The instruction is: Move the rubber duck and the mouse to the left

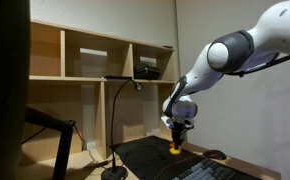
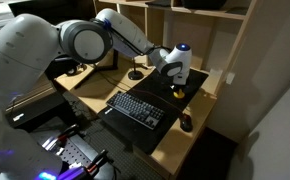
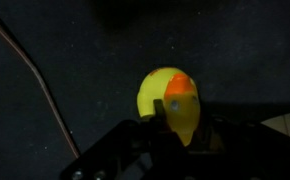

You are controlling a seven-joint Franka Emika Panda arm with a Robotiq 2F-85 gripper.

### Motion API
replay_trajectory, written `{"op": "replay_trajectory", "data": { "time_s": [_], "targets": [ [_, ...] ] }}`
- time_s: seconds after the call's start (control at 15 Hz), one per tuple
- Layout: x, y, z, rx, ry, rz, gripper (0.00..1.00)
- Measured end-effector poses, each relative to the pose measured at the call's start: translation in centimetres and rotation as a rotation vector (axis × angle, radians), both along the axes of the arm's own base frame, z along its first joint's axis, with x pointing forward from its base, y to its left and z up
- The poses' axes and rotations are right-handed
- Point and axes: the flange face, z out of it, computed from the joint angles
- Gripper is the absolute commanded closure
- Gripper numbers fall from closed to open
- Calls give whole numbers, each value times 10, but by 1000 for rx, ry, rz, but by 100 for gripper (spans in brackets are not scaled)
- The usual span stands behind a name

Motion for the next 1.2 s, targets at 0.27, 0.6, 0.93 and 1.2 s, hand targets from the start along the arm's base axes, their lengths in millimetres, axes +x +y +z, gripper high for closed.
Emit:
{"op": "replay_trajectory", "data": {
  "time_s": [0.27,0.6,0.93,1.2],
  "targets": [
    [0,-2,2,56,21,26,95],
    [-15,9,31,201,22,230,95],
    [-65,41,55,285,85,492,79],
    [-97,58,66,320,115,603,95]
  ]
}}
